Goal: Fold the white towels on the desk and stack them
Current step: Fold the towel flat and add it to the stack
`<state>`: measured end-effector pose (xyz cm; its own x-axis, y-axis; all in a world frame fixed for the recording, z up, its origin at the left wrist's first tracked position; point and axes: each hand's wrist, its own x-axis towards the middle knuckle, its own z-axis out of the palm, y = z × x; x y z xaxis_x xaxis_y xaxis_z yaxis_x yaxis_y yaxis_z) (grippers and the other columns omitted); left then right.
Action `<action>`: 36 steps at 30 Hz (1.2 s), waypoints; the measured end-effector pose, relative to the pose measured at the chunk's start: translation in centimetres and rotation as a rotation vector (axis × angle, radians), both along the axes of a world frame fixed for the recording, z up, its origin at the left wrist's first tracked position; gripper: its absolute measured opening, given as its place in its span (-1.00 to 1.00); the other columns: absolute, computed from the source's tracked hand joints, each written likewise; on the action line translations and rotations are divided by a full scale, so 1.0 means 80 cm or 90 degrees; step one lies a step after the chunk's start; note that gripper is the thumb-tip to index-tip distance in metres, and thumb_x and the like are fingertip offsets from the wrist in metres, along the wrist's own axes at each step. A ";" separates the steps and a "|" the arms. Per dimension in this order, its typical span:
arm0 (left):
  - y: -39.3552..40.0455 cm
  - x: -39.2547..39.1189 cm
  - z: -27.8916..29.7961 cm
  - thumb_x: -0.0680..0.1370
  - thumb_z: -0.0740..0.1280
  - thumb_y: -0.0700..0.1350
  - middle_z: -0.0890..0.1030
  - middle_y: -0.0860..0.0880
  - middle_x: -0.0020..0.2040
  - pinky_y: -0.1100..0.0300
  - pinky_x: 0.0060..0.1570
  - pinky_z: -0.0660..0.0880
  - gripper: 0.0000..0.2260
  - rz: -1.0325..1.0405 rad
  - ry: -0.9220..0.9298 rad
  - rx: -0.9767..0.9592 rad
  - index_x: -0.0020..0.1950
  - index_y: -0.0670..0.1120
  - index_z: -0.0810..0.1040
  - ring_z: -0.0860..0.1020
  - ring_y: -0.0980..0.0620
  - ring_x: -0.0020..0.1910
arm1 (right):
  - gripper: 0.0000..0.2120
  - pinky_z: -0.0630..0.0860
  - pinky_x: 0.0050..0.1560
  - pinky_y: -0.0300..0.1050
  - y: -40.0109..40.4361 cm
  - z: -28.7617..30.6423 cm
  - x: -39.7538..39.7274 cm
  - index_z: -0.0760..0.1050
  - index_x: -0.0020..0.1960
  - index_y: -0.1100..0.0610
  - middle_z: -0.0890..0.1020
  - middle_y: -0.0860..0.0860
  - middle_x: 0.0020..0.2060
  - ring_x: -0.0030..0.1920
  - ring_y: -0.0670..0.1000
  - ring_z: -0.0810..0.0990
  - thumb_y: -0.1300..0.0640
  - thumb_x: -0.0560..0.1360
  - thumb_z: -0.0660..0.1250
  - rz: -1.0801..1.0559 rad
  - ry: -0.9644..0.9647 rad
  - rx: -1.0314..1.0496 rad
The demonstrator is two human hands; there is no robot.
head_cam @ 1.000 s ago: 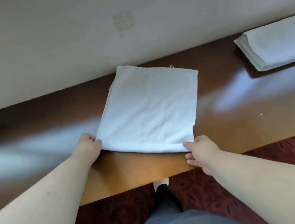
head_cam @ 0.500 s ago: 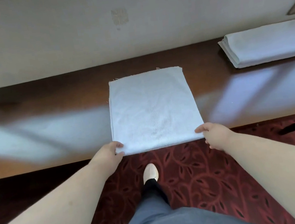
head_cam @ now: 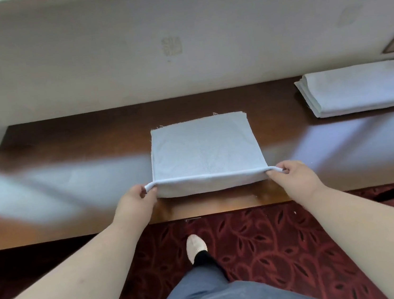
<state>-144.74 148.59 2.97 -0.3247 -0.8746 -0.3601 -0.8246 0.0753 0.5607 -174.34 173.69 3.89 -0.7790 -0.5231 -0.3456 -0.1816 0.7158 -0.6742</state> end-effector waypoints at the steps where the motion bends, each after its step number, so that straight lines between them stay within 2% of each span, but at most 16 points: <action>1: -0.009 -0.009 0.001 0.59 0.26 0.13 0.58 0.07 -0.30 0.21 -0.40 0.33 -0.77 0.033 0.022 0.015 -0.11 0.00 0.51 0.53 0.10 -0.32 | -0.80 0.42 -0.40 -0.18 -0.012 0.004 -0.008 0.57 -0.15 0.06 0.61 -0.01 -0.31 -0.39 -0.09 0.52 -0.05 0.54 0.41 -0.024 -0.012 -0.012; 4: -0.045 -0.038 -0.001 0.62 0.19 0.16 0.60 0.07 -0.16 0.15 -0.27 0.40 -0.76 0.054 0.099 0.033 0.05 0.02 0.50 0.59 0.02 -0.14 | -0.70 0.38 -0.30 -0.14 -0.054 0.010 -0.033 0.50 -0.04 0.08 0.59 0.01 -0.23 -0.26 -0.02 0.52 -0.16 0.58 0.31 -0.054 -0.003 -0.005; 8: -0.101 -0.077 -0.009 0.62 0.14 0.20 0.60 -0.01 -0.02 0.05 -0.05 0.49 -0.69 0.060 0.112 0.065 0.20 0.03 0.45 0.59 -0.10 -0.02 | -0.76 0.42 -0.16 -0.07 -0.112 0.003 -0.059 0.41 0.02 -0.05 0.57 -0.05 -0.13 -0.14 -0.07 0.52 -0.21 0.60 0.18 -0.065 -0.006 -0.005; 10: -0.130 -0.099 -0.013 0.63 0.14 0.18 0.59 0.00 -0.09 0.09 -0.13 0.44 -0.73 0.066 0.132 0.066 0.14 0.03 0.46 0.57 -0.08 -0.06 | -0.75 0.47 -0.05 0.00 -0.139 -0.005 -0.072 0.40 0.07 -0.05 0.56 -0.04 -0.09 -0.10 -0.07 0.51 -0.20 0.60 0.16 -0.086 -0.011 -0.006; 13: -0.168 -0.132 -0.017 0.64 0.13 0.13 0.53 0.04 -0.19 0.12 -0.25 0.35 -0.81 0.067 0.125 0.066 0.00 0.06 0.42 0.50 -0.04 -0.17 | -0.72 0.54 0.09 0.12 -0.178 -0.014 -0.092 0.41 0.16 0.01 0.56 0.04 -0.05 -0.03 0.09 0.55 -0.15 0.61 0.12 -0.122 -0.042 -0.009; 15: -0.184 -0.150 -0.022 0.64 0.11 0.14 0.52 0.02 -0.18 0.09 -0.20 0.37 -0.78 0.062 0.114 0.070 0.01 0.02 0.41 0.48 -0.03 -0.19 | -0.69 0.53 0.07 0.09 -0.197 -0.021 -0.105 0.41 0.23 0.03 0.56 0.03 -0.06 -0.03 0.09 0.55 -0.12 0.62 0.10 -0.138 -0.055 -0.015; 17: -0.198 -0.166 -0.027 0.64 0.09 0.16 0.52 -0.01 -0.15 0.08 -0.20 0.39 -0.75 0.059 0.092 0.057 0.03 0.01 0.40 0.47 -0.02 -0.21 | -0.69 0.44 -0.02 0.00 -0.211 -0.029 -0.118 0.39 0.28 0.01 0.52 -0.06 -0.09 -0.09 0.01 0.50 -0.11 0.64 0.07 -0.141 -0.045 -0.011; 20: -0.219 -0.186 -0.037 0.63 0.06 0.18 0.54 -0.01 -0.11 0.11 -0.24 0.39 -0.77 0.043 0.056 0.040 0.06 0.07 0.38 0.50 0.00 -0.19 | -0.69 0.32 -0.01 -0.08 -0.231 -0.042 -0.138 0.35 0.36 0.00 0.51 -0.03 -0.02 -0.02 0.06 0.46 -0.09 0.68 0.07 -0.124 0.010 0.016; 23: -0.237 -0.198 -0.052 0.64 0.06 0.20 0.49 0.05 -0.14 0.15 -0.30 0.36 -0.70 0.040 0.015 0.034 0.22 0.06 0.41 0.47 0.03 -0.23 | -0.67 0.31 -0.01 -0.10 -0.253 -0.056 -0.157 0.36 0.38 0.01 0.49 -0.01 0.03 0.00 0.07 0.43 -0.09 0.69 0.09 -0.116 0.040 0.033; 26: -0.245 -0.199 -0.068 0.66 0.09 0.17 0.53 0.03 -0.05 0.10 -0.13 0.38 -0.63 0.040 -0.024 0.045 0.36 0.01 0.41 0.48 -0.05 -0.16 | -0.64 0.33 -0.02 -0.12 -0.268 -0.071 -0.166 0.37 0.40 0.03 0.53 -0.03 0.00 -0.03 0.05 0.47 -0.09 0.67 0.16 -0.110 0.031 0.054; 28: -0.245 -0.196 -0.072 0.66 0.13 0.16 0.53 0.00 -0.02 0.10 -0.07 0.35 -0.66 0.066 -0.020 0.053 0.30 0.01 0.45 0.47 -0.08 -0.11 | -0.59 0.35 -0.08 -0.13 -0.267 -0.076 -0.165 0.33 0.44 0.03 0.58 -0.05 -0.06 -0.11 0.00 0.53 -0.09 0.64 0.22 -0.132 0.005 0.054; 31: -0.236 -0.184 -0.068 0.61 0.18 0.24 0.50 0.06 -0.11 0.11 -0.10 0.35 -0.71 0.117 -0.018 0.098 0.21 0.10 0.40 0.48 0.00 -0.21 | -0.47 0.37 -0.22 -0.15 -0.249 -0.072 -0.155 0.25 0.49 -0.01 0.57 -0.14 -0.11 -0.18 -0.17 0.50 -0.14 0.59 0.27 -0.170 -0.022 0.041; 32: -0.228 -0.176 -0.064 0.59 0.20 0.25 0.51 0.06 -0.09 0.11 -0.10 0.34 -0.67 0.117 -0.033 0.121 0.24 0.10 0.39 0.47 0.03 -0.22 | -0.44 0.40 -0.20 -0.16 -0.240 -0.069 -0.151 0.25 0.49 -0.02 0.58 -0.15 -0.08 -0.16 -0.16 0.52 -0.16 0.58 0.29 -0.176 -0.035 0.043; 34: -0.211 -0.154 -0.059 0.57 0.28 0.22 0.51 0.05 0.00 0.12 -0.07 0.35 -0.56 0.087 -0.055 0.149 0.37 0.05 0.38 0.48 -0.01 -0.15 | -0.41 0.49 -0.04 -0.08 -0.217 -0.063 -0.139 0.26 0.49 -0.03 0.59 -0.11 0.09 -0.03 -0.02 0.58 -0.18 0.54 0.32 -0.187 -0.074 0.060; 36: -0.194 -0.130 -0.056 0.57 0.34 0.15 0.55 0.08 0.00 0.12 -0.08 0.41 -0.50 0.044 -0.043 0.177 0.44 -0.01 0.35 0.53 -0.01 -0.09 | -0.41 0.51 0.07 -0.03 -0.191 -0.062 -0.128 0.31 0.47 -0.02 0.56 -0.07 0.19 0.10 0.05 0.57 -0.16 0.51 0.36 -0.185 -0.103 0.092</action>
